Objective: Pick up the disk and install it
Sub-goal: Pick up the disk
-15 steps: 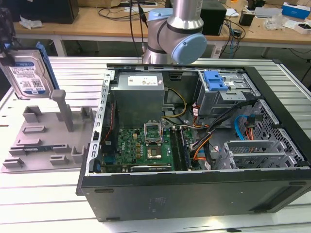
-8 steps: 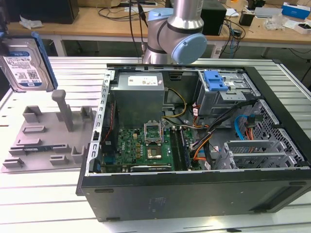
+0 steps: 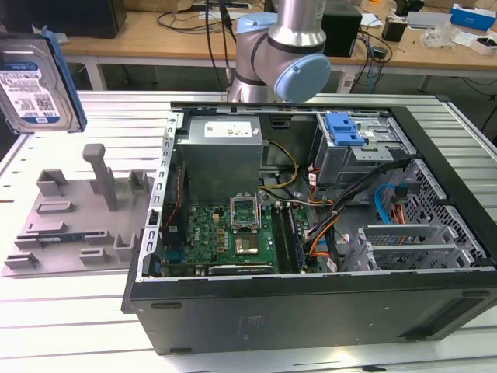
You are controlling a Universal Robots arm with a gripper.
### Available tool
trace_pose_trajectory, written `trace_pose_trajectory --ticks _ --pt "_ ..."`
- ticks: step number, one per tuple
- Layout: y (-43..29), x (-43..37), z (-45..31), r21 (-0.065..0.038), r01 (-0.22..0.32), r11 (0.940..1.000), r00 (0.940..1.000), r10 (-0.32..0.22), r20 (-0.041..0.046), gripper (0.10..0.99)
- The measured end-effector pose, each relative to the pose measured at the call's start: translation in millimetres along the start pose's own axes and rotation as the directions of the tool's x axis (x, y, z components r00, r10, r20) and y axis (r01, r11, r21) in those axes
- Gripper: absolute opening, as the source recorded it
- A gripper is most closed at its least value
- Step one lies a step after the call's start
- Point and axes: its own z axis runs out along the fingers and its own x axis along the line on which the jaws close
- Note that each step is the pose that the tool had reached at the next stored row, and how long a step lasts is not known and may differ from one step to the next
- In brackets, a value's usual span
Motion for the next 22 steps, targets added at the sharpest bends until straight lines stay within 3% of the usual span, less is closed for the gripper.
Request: trace_pose_trajectory --ticks 5,8,11,20,22 --pt "0.3 0.2 -16.2 0.000 0.000 1.0000 1.0000 0.000 0.0015 0.369" --pt "0.5 0.3 -30.1 0.000 0.001 1.0000 1.0000 -0.001 0.0034 0.369" --pt "0.5 0.5 -37.7 0.000 0.001 1.0000 1.0000 -0.001 0.0045 0.369" --pt "0.4 0.7 -37.7 0.000 0.001 1.0000 1.0000 -0.001 0.0046 0.369" --pt "-3.3 2.9 -37.8 0.000 0.001 1.0000 1.0000 -0.001 0.0046 0.369"
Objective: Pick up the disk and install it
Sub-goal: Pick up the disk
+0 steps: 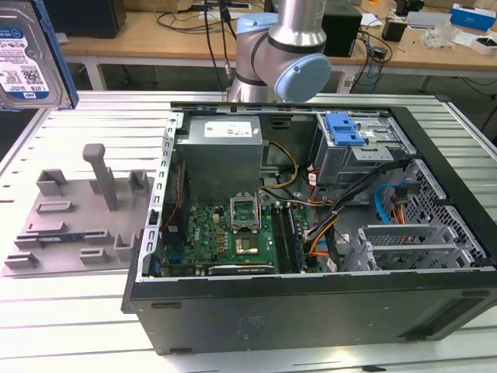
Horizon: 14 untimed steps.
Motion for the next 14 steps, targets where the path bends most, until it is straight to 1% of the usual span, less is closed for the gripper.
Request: trace_pose_trajectory --ticks 3,4,14 --pt "-7.5 3.6 -0.1 0.000 0.000 1.0000 1.0000 0.000 0.0001 0.369" --pt "-11.8 6.1 -0.3 0.000 0.000 1.0000 1.0000 0.000 0.0000 0.369" --pt "-34.4 19.7 -1.1 -0.001 0.000 1.0000 1.0000 0.000 0.0000 0.369"
